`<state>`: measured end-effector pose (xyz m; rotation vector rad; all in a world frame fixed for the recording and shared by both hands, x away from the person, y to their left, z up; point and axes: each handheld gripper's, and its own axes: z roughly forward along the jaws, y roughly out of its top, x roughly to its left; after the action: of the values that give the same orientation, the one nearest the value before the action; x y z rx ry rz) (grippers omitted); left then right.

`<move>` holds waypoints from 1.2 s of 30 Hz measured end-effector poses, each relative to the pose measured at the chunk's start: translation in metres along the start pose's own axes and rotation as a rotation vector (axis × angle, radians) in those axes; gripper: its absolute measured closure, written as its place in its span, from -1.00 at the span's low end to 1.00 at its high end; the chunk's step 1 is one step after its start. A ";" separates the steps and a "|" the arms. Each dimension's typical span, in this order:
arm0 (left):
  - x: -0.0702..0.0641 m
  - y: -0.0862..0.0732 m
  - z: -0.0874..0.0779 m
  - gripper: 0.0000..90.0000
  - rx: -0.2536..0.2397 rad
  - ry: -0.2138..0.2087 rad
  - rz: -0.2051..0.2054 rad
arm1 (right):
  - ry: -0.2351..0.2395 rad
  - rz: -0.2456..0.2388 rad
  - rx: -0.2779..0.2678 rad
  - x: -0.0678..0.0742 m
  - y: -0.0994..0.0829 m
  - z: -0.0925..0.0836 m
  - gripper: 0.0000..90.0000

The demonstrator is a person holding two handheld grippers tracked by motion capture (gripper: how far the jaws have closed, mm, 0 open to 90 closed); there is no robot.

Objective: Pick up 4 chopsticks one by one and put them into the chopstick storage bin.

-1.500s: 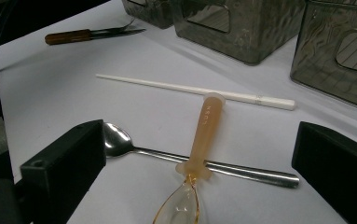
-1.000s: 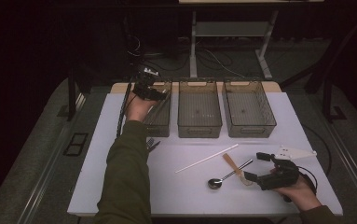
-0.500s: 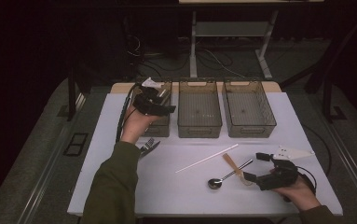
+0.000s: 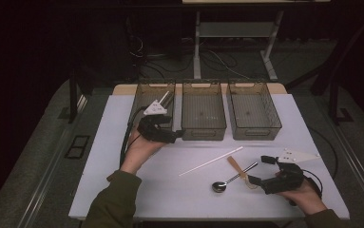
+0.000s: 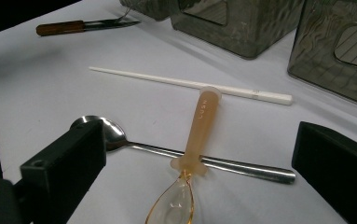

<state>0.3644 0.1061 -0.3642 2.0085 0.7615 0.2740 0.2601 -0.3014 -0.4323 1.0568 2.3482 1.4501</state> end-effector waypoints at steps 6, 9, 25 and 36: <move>-0.017 -0.018 0.004 -0.56 0.015 -0.008 0.048 | -0.002 0.000 -0.003 0.000 0.000 0.000 -0.94; -0.024 -0.025 0.007 -0.55 0.016 -0.015 0.047 | 0.001 -0.006 -0.001 0.001 0.000 -0.001 -0.94; -0.052 -0.045 0.040 0.05 0.072 -0.105 0.097 | 0.000 -0.012 0.004 0.001 0.000 0.000 -0.94; -0.059 -0.045 0.066 0.51 0.108 -0.173 0.089 | 0.000 -0.014 0.006 0.002 0.000 0.000 -0.94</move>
<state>0.3317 0.0400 -0.4309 2.1400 0.5896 0.1105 0.2592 -0.3000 -0.4317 1.0403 2.3563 1.4387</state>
